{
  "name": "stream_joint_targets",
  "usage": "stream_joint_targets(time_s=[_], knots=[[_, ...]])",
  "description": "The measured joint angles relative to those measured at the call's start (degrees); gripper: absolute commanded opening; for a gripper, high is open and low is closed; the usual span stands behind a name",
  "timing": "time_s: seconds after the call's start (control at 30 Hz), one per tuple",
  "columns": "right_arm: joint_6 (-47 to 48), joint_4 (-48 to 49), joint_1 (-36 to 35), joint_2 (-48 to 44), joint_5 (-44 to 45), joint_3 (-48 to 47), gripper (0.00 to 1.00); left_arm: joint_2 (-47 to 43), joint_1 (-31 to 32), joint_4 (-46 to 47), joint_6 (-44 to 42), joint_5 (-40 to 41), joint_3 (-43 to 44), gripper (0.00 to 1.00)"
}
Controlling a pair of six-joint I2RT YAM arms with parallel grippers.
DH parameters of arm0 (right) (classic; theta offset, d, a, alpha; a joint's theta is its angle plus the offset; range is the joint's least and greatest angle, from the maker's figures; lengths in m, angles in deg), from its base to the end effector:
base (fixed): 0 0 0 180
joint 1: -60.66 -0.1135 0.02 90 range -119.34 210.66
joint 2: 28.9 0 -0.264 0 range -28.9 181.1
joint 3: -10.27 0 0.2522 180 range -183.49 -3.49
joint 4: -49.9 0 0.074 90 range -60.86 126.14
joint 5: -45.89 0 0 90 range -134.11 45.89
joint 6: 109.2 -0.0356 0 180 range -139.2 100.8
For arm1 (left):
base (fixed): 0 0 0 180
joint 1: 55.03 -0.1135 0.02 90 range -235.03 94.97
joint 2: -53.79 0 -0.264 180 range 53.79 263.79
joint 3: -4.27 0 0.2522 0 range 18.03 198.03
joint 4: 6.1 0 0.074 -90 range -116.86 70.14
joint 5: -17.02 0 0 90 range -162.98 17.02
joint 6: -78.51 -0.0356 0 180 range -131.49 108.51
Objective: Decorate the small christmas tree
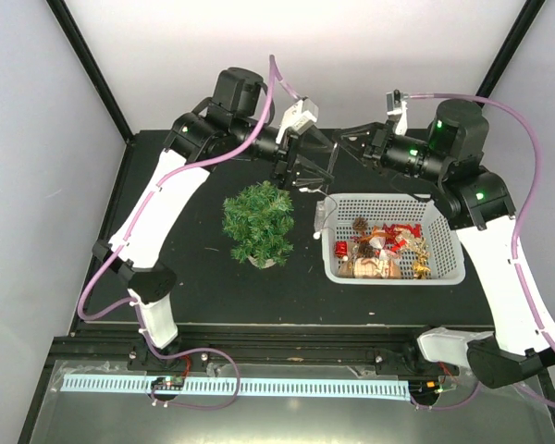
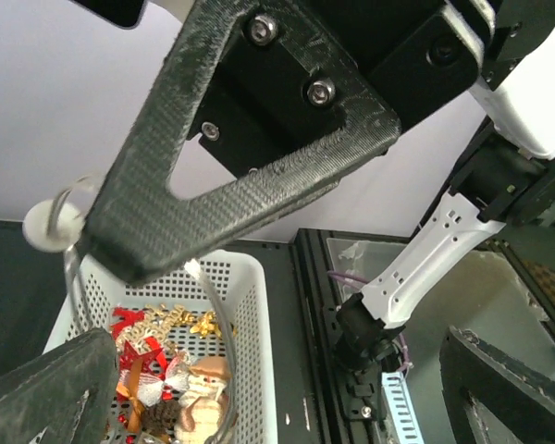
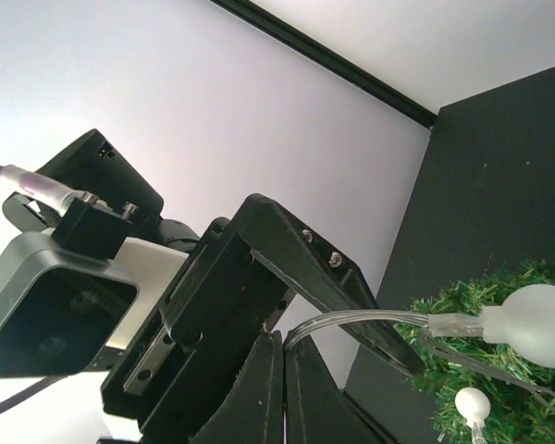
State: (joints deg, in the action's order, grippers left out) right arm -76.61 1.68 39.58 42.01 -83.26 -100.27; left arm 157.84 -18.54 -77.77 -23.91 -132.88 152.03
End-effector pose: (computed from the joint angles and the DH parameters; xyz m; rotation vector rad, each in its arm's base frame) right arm 0.2050 0.1031 0.5087 0.0397 1.9675 1.5424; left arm 0.2611 -0.2314 0.5008 1.4046 1.4767 -1.3266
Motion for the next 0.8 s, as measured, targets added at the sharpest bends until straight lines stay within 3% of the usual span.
stream_joint_targets(time_s=[0.13, 0.23, 0.43, 0.67, 0.8], knots=[[-0.61, 1.16, -0.87, 0.85, -0.02, 0.39, 0.02, 1.27, 0.81, 0.17, -0.59, 1.31, 0.92, 0.83], [-0.85, 1.53, -1.07, 1.05, -0.02, 0.66, 0.02, 2.19, 1.09, 0.20, -0.76, 1.44, 0.94, 0.68], [-1.11, 2.19, -1.07, 1.05, -0.02, 1.25, 0.02, 3.43, 1.53, 0.07, -1.42, 1.66, 0.94, 0.28], [-1.27, 2.34, -1.07, 1.16, -0.02, 2.05, 0.03, 3.43, 1.81, -0.37, -2.56, 2.71, 1.03, 0.02], [-1.27, 2.34, -1.07, 1.18, -0.07, 2.21, 0.07, 3.43, 1.81, -0.68, -3.32, 3.56, 1.03, 0.02]])
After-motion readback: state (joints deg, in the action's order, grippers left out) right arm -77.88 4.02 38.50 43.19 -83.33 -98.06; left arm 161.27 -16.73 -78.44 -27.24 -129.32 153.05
